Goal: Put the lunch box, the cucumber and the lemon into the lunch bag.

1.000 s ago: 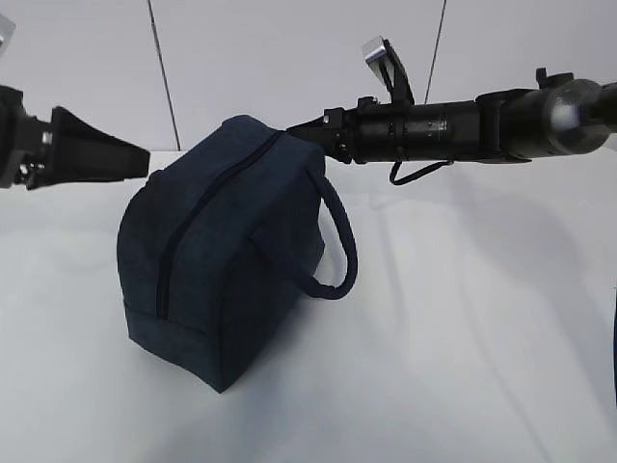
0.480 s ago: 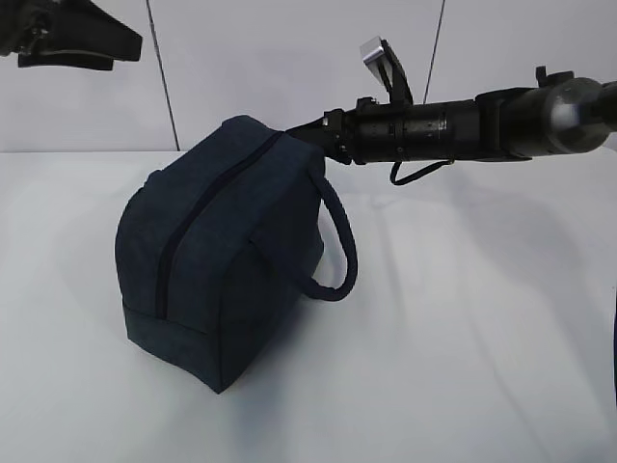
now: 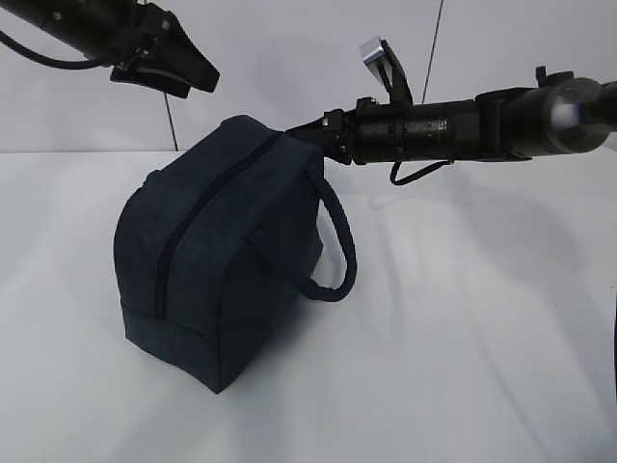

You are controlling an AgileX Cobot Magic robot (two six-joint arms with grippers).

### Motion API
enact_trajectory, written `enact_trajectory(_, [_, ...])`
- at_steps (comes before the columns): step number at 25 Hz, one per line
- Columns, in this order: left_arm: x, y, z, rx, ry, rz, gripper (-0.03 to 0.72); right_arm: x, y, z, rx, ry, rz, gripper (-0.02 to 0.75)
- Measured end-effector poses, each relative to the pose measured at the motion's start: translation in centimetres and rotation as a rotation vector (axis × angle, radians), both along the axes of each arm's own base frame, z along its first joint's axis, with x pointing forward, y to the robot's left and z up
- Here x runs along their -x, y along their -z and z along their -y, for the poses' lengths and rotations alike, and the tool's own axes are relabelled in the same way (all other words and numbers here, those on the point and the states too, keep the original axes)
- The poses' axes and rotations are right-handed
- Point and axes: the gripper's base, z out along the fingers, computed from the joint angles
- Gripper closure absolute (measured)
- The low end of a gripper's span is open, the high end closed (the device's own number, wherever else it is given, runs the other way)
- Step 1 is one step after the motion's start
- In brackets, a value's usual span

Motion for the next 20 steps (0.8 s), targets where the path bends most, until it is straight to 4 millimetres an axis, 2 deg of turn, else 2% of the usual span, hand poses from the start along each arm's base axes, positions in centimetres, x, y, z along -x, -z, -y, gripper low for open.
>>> enact_trajectory(5, [-1.5,1.9,1.7,0.000,0.029,-0.057,0.248,0.0,0.0,0.0,0.000,-0.001,0.002,0.730])
enact_trajectory(15, [-2.2,4.4,3.3,-0.048,0.062,-0.092,0.254,0.0,0.0,0.0,0.002,-0.004,0.002,0.730])
enact_trajectory(17, [-2.3,4.9,3.5,-0.040,0.059,-0.103,0.277,0.0,0.0,0.0,0.002,-0.004,0.002,0.730])
enact_trajectory(20, [-2.4,5.6,3.8,-0.037,0.062,-0.120,0.355,0.0,0.0,0.0,0.005,-0.006,0.003,0.730])
